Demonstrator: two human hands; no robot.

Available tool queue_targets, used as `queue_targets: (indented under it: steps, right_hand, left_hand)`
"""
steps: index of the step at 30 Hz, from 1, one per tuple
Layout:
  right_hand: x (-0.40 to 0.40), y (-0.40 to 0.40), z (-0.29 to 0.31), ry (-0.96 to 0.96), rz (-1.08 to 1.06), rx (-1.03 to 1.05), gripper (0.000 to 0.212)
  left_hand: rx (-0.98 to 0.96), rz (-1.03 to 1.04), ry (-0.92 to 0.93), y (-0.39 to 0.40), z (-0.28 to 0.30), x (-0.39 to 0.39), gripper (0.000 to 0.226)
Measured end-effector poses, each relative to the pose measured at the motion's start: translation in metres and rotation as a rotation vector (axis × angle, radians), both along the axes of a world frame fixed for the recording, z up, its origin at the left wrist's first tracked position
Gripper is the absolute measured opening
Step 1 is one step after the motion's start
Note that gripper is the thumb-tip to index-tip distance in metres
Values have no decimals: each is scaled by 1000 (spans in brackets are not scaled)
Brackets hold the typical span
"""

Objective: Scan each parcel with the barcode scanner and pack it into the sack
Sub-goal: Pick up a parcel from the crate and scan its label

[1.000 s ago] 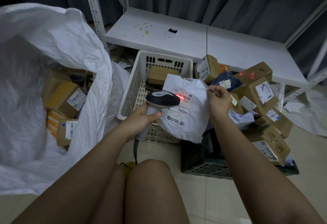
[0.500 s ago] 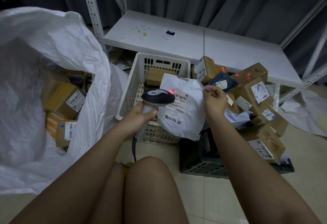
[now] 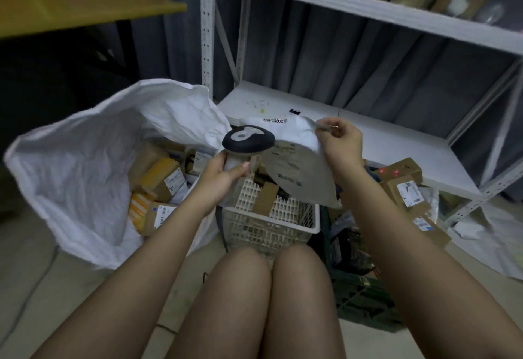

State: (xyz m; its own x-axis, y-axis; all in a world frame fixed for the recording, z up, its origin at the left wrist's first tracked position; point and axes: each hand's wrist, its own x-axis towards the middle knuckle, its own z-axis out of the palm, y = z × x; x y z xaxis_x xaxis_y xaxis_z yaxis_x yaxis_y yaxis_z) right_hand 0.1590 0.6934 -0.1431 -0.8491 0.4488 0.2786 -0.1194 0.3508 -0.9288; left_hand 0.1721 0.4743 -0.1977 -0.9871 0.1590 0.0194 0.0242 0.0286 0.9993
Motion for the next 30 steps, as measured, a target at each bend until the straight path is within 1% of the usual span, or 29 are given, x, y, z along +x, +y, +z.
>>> queue_targets:
  steps: [3, 7, 9, 10, 14, 17, 19, 21, 23, 25, 26, 27, 28, 30]
  right_hand:
    - [13, -35, 35, 64, 64, 100, 16]
    - [17, -85, 63, 77, 143, 174, 23]
    - [12, -112, 64, 55, 175, 189, 25]
    - [8, -127, 61, 32, 190, 187, 27]
    - [-19, -181, 23, -117, 198, 117, 32]
    - [-52, -216, -14, -195, 175, 19, 27]
    - [-78, -235, -35, -246, 180, 32, 21]
    - [-101, -252, -49, -285, 179, 91, 23]
    - [-123, -265, -58, -260, 174, 119, 28]
    - [-144, -275, -67, -188, 172, 146, 27]
    - [-155, -278, -74, -181, 201, 206, 27]
    - [-165, -279, -82, -210, 265, 310, 28]
    - [-176, -279, -93, -272, 353, 445, 31]
    - [-190, -275, -113, -473, 547, 776, 40]
  left_hand:
    - [14, 106, 41, -38, 17, 21, 17]
    - [74, 274, 35, -92, 30, 41, 13]
    - [46, 356, 20, -119, 31, 47, 21]
    - [39, 391, 13, -133, 30, 49, 25]
    - [69, 506, 0, -179, 20, 53, 18]
    - [61, 577, -8, -205, 5, 46, 23]
    - [26, 601, -19, -219, -6, 35, 21]
    - [-27, 603, -31, -227, -15, 23, 23]
    - [-54, 600, -45, -233, -23, 10, 27]
    - [-54, 598, -64, -236, -31, -4, 28]
    - [-51, 597, -71, -236, -35, -11, 28]
    - [-45, 596, -75, -235, -37, -17, 28]
    - [-33, 598, -82, -234, -40, -23, 28]
    - [-8, 600, -103, -230, -42, -30, 28]
